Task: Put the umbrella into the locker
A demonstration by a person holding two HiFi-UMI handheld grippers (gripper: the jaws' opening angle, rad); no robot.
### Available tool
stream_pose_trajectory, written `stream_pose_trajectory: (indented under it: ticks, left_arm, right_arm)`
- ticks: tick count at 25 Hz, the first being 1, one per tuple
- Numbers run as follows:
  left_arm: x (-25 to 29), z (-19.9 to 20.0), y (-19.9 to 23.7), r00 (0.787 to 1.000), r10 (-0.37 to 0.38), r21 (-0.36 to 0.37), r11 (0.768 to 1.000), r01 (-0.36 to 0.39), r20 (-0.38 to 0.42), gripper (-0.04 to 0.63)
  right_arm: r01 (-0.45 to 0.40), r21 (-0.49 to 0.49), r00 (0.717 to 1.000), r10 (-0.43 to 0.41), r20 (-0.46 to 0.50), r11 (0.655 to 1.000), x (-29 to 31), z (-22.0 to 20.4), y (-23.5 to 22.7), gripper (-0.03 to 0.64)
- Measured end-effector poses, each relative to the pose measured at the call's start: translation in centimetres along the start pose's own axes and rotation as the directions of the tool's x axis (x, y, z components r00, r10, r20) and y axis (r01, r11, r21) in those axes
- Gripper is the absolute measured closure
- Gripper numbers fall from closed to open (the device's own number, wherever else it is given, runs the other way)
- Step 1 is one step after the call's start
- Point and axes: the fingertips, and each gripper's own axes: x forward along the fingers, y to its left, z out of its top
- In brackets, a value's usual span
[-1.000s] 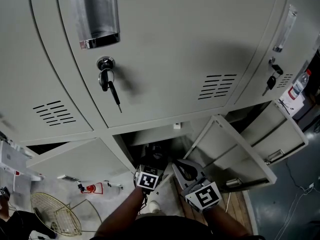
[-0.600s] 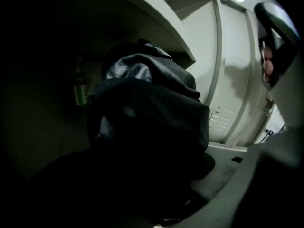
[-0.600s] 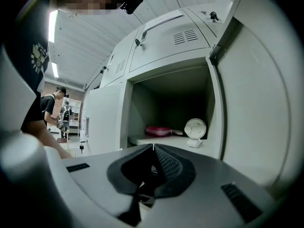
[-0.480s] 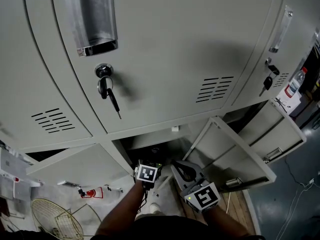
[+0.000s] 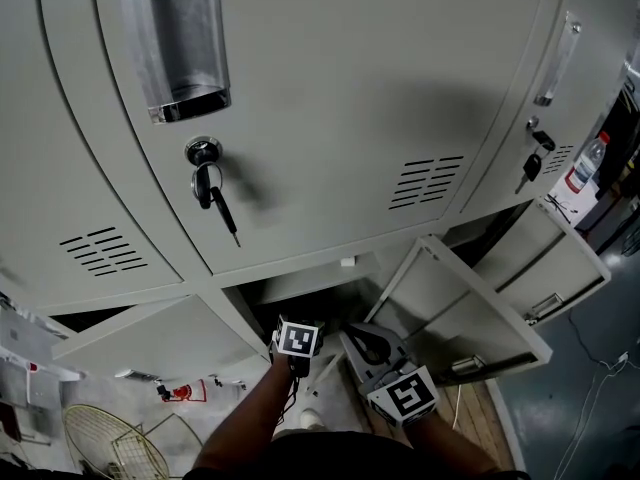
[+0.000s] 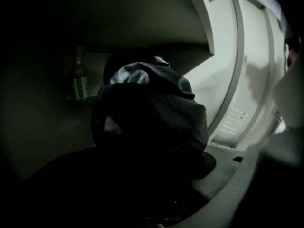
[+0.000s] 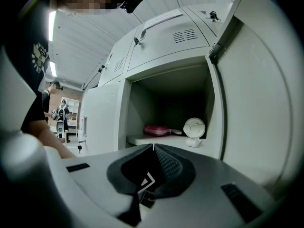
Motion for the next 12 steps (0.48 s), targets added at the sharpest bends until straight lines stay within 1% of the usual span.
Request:
stream_pose_trajectory:
  ticks: [2, 4, 7, 10, 12]
  left_arm:
    - [0.1, -0.4, 0.1, 1.0, 0.006, -0.013, 1.0, -0.006, -0.024, 0.268]
    - [0.2, -0.5, 0.3, 0.999, 0.014, -0.023, 1.0, -0.014, -0.033, 0.264]
    - [0.3, -0.4, 0.7, 0.999, 0.034, -0.029, 0.999, -0.035, -0.019, 0.253]
    - [0.5, -0.6, 0.7, 0.998, 0.052, -0.029, 0.998, -0.053, -0.024, 0.238]
    - [1.1, -0.2, 1.0, 0.998, 0.064, -0.022, 0.998, -0.064, 0.011, 0.233]
  right_arm:
    - [-0.003, -0.001, 1.0, 0.003, 0.001, 1.0, 0.0, 0.1, 0.1, 0.586]
    - [-0.007, -0.001, 1.0, 0.007, 0.0, 1.0, -0.1, 0.0, 0.3, 0.586]
    - [-0.012, 0.002, 1.0, 0.012, -0.006, 1.0, -0.7, -0.4, 0.5, 0.586]
    - [-0.015, 0.018, 1.0, 0.015, -0.016, 1.0, -1.7, -0.8, 0.1, 0.586]
    - [-0.018, 0.039, 1.0, 0.019, -0.023, 0.999, -2.3, -0.9, 0.0, 0.586]
